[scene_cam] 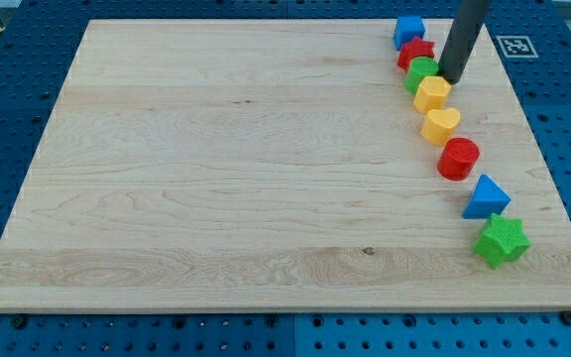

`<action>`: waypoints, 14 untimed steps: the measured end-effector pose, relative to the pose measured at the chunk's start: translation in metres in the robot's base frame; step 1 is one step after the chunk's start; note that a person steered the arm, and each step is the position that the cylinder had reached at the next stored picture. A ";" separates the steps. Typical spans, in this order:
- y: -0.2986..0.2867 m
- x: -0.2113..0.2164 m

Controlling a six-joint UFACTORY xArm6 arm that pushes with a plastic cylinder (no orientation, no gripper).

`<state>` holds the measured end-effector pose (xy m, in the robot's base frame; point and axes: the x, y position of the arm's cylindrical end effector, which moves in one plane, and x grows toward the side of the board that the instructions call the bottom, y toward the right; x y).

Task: Nudge the green circle right a bit

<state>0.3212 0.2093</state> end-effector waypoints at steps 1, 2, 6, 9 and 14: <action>0.008 0.000; 0.027 0.000; 0.003 -0.130; -0.137 -0.062; -0.115 -0.021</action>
<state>0.3006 0.0948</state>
